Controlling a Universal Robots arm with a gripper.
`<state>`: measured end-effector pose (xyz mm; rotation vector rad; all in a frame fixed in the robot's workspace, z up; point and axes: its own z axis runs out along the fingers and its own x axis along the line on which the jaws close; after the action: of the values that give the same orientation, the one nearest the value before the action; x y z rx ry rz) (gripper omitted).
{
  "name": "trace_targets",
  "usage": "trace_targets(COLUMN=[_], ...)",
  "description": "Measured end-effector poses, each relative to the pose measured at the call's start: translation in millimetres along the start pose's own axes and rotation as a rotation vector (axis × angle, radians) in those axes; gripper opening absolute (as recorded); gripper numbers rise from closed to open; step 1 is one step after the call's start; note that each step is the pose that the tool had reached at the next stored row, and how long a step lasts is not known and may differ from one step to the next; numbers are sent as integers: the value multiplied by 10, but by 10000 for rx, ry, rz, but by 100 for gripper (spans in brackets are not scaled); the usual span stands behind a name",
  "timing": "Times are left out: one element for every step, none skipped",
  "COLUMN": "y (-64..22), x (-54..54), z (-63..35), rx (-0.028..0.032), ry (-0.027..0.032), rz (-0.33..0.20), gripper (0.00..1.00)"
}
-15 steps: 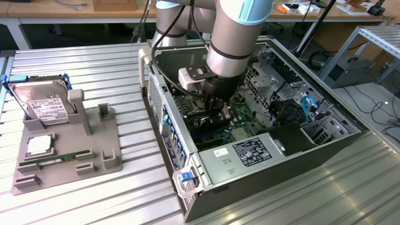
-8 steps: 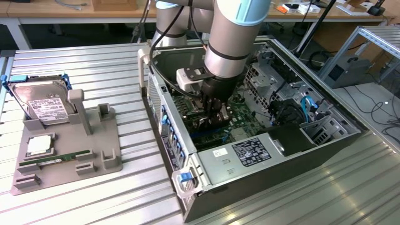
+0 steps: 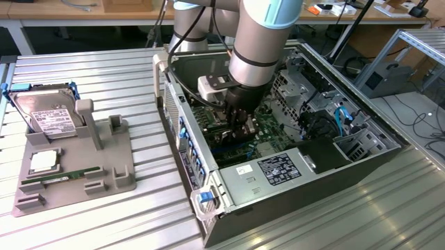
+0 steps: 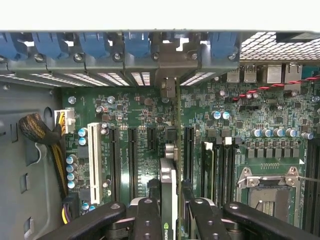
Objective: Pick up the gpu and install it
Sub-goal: 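Insert the gpu into the slot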
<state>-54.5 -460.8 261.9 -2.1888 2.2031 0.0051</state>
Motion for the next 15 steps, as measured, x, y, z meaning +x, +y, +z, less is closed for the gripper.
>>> trace_targets(y=[-1,-1,-1,-1,-1,-1,-1,-1,-1,-1,-1,-1,-1,-1,-1], x=[0,0,0,-1,-1,-1,0,0,0,0,0,0,0,0,0], z=[-9,-17,-26,-27,-27,-27,-28,-28,-28,-28,-27,-27,-27,-27,-26], rx=[0,2,-1,0,0,-1,-1,0,0,2,4,5,6,6,6], ry=[-3,-5,1,-1,-1,-1,1,3,5,6,6,8,7,7,8], rz=[1,3,5,7,9,15,32,57,94,139,218,251,258,260,261], gripper=[27,27,27,27,27,27,27,27,27,27,27,27,27,27,27])
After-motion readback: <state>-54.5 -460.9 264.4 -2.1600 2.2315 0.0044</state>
